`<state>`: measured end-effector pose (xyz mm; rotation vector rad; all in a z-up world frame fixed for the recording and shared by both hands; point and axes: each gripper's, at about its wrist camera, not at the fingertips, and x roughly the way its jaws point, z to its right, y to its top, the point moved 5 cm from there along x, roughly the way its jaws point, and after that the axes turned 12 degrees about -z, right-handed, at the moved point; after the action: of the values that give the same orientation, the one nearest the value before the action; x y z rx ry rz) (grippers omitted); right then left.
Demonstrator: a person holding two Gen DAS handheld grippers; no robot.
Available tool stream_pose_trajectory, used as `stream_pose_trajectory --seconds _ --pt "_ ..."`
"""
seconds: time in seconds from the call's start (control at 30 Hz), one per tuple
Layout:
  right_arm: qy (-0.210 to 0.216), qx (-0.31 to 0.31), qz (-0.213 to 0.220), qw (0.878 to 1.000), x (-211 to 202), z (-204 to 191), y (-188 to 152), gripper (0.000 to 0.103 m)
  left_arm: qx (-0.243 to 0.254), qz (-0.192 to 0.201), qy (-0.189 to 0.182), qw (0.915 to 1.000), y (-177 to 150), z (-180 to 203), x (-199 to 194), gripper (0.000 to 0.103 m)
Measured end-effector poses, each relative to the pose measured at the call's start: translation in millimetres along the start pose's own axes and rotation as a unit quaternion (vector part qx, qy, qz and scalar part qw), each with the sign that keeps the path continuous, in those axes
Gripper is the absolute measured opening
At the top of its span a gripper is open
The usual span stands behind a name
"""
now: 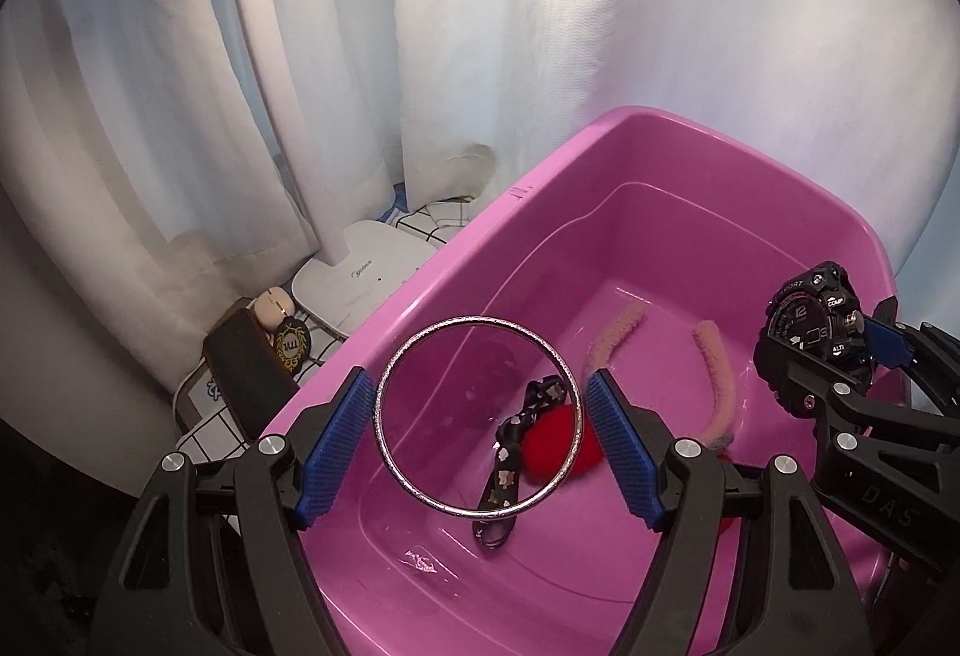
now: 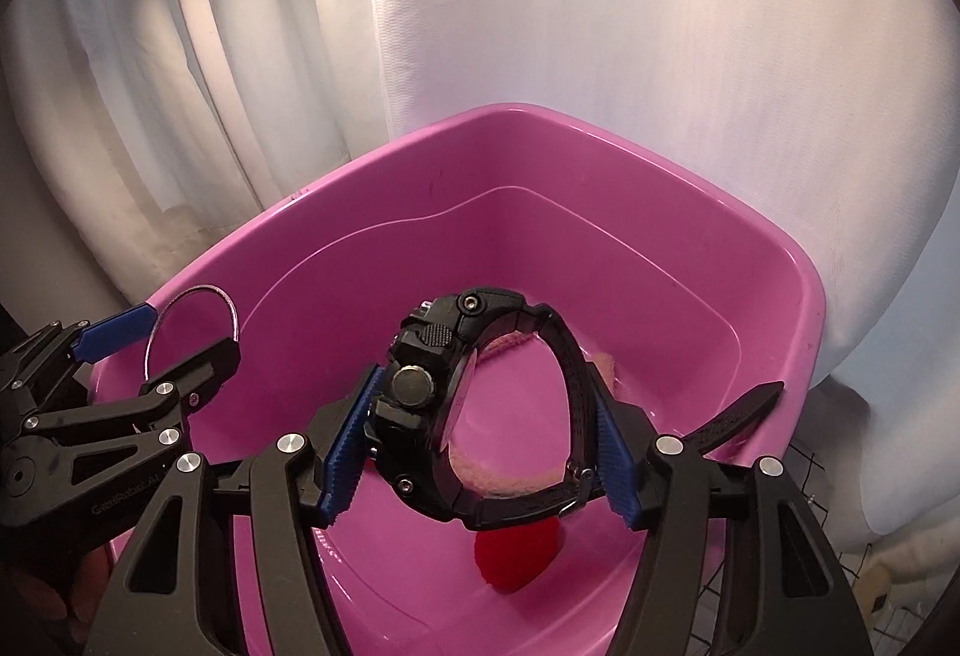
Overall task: Organize jewelry
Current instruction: 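Open both tools to drop hoop and watch into the tub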
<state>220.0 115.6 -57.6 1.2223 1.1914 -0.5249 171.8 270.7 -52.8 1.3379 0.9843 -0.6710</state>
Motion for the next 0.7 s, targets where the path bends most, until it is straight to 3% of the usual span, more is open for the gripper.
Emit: stream_pose_trajectory --seconds 0.13,0.33,0.7 --pt "-0.025 -0.008 0.016 1.000 -8.2 -0.6 -1.3 0.064 -0.001 0.001 -0.004 1.0000 -0.6 0.4 -2.4 0.084" --pt "-0.028 -0.002 0.021 0.999 -13.4 2.6 -4.5 0.064 -0.007 0.001 0.005 1.0000 -1.3 0.4 -5.2 0.091" --pt "-0.015 0.017 0.042 0.999 -32.7 11.1 -16.7 0.064 -0.015 0.010 -0.007 0.9998 -7.2 7.0 -17.6 0.091"
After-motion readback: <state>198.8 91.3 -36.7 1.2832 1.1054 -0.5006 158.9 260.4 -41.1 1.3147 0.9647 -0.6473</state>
